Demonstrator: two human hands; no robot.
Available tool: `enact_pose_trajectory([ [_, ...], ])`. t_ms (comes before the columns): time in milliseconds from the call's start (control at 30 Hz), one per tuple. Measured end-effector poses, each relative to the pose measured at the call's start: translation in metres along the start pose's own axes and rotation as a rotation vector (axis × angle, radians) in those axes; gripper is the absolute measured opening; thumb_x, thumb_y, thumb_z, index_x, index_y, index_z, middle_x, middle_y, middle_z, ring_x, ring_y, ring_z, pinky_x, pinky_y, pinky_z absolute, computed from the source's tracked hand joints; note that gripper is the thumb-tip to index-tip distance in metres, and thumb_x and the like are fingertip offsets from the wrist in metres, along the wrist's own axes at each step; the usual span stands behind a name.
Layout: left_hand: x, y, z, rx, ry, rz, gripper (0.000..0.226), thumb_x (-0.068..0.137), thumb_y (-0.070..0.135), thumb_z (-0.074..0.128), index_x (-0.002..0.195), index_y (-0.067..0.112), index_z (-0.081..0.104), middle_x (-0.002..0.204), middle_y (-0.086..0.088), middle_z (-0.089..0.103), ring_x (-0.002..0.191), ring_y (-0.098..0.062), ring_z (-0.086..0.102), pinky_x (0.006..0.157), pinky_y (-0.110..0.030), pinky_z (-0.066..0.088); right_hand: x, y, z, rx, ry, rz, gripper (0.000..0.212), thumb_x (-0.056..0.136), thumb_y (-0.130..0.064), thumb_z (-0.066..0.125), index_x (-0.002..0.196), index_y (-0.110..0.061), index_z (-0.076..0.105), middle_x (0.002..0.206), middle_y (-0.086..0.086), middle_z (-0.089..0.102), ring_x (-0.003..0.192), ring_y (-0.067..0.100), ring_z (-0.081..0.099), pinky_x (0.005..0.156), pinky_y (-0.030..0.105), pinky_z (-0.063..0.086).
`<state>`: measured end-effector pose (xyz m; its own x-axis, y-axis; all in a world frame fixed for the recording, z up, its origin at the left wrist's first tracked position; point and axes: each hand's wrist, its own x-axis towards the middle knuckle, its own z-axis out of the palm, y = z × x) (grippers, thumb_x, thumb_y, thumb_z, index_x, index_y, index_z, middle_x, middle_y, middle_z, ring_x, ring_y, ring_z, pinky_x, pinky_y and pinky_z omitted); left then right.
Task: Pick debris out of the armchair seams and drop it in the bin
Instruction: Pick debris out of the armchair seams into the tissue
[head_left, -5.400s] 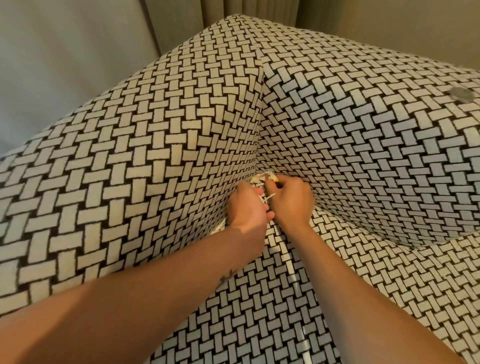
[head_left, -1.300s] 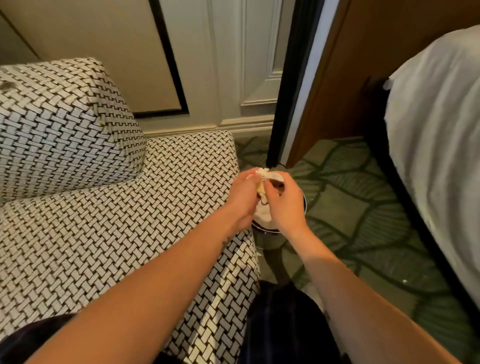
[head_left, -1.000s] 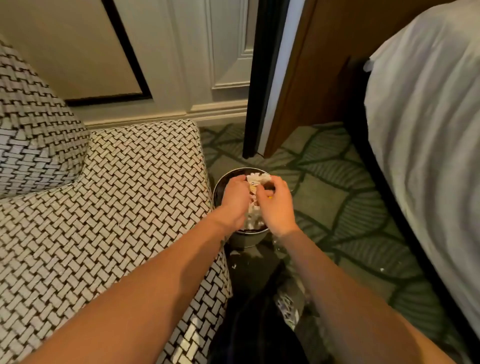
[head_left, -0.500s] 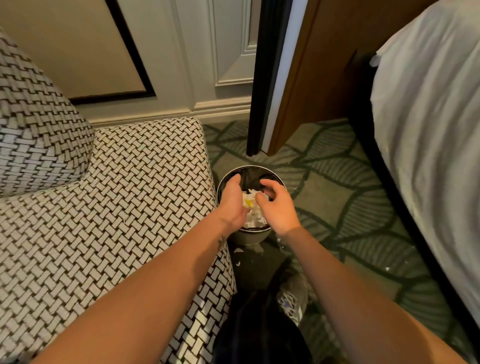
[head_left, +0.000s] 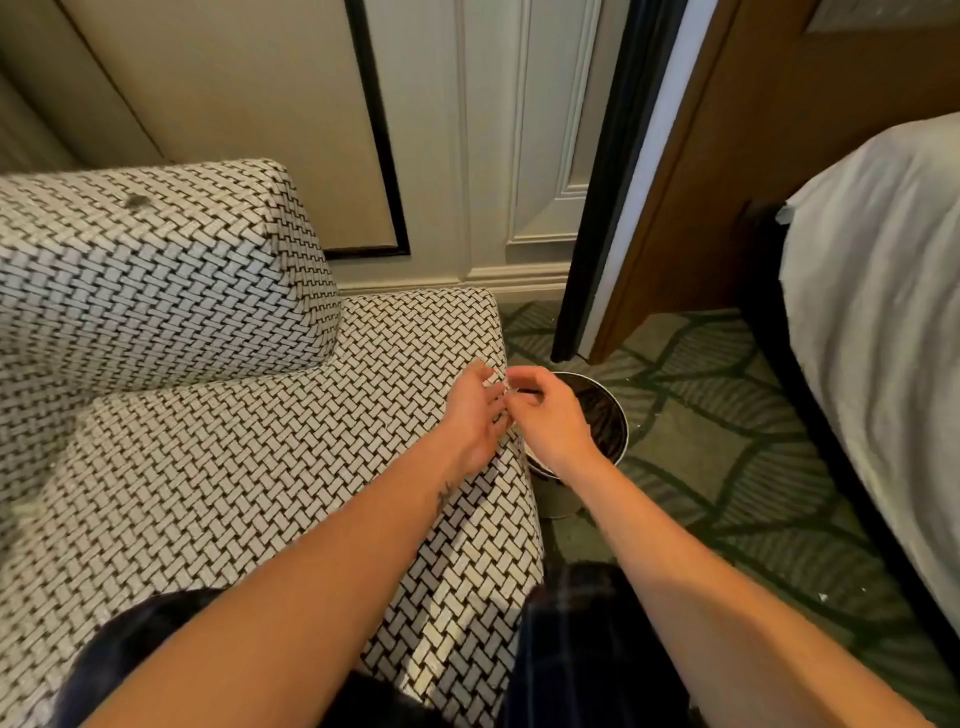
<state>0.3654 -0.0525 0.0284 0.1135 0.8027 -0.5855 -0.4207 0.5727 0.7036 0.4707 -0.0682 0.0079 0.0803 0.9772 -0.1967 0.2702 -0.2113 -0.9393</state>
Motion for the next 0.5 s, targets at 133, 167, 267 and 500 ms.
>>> enact_pose_trajectory([
  [133, -0.046, 0.025, -0.049, -0.034, 0.059, 0.107, 0.044, 0.106, 0.034, 0.032, 0.141, 0.009, 0.044, 0.140, -0.016, 0.056, 0.113, -0.026, 0.063, 0.116, -0.049, 0.037, -0.027, -0.042, 0.045, -0.018, -0.114, -0.070, 0.037, 0.096, -0.007, 0.059, 0.131, -0.019, 0.058, 0.123, -0.009, 0.062, 0.100, 0.002, 0.064, 0.069, 0.010, 0.051],
  [167, -0.056, 0.030, -0.061, -0.041, 0.077, 0.116, 0.044, 0.106, 0.034, 0.031, 0.141, 0.009, 0.044, 0.139, -0.016, 0.056, 0.115, -0.026, 0.063, 0.115, -0.049, 0.039, -0.032, -0.050, 0.056, -0.018, -0.142, -0.084, 0.036, 0.097, -0.007, 0.059, 0.131, -0.019, 0.058, 0.123, -0.009, 0.062, 0.099, 0.000, 0.063, 0.066, 0.009, 0.050],
  [267, -0.089, 0.051, -0.108, -0.052, 0.148, 0.193, 0.043, 0.106, 0.033, 0.031, 0.139, 0.009, 0.045, 0.139, -0.017, 0.057, 0.120, -0.030, 0.062, 0.113, -0.049, 0.041, -0.047, -0.076, 0.104, -0.035, -0.249, -0.141, 0.036, 0.099, -0.011, 0.059, 0.134, -0.021, 0.055, 0.123, -0.012, 0.060, 0.096, -0.005, 0.060, 0.064, 0.008, 0.050],
  [500, -0.145, 0.084, -0.204, -0.065, 0.292, 0.295, 0.039, 0.106, 0.031, 0.031, 0.134, 0.009, 0.048, 0.134, -0.016, 0.060, 0.120, -0.030, 0.062, 0.109, -0.048, 0.045, -0.086, -0.113, 0.198, -0.088, -0.437, -0.245, 0.036, 0.099, -0.013, 0.058, 0.134, -0.021, 0.054, 0.127, -0.009, 0.060, 0.090, 0.000, 0.062, 0.066, 0.011, 0.054],
])
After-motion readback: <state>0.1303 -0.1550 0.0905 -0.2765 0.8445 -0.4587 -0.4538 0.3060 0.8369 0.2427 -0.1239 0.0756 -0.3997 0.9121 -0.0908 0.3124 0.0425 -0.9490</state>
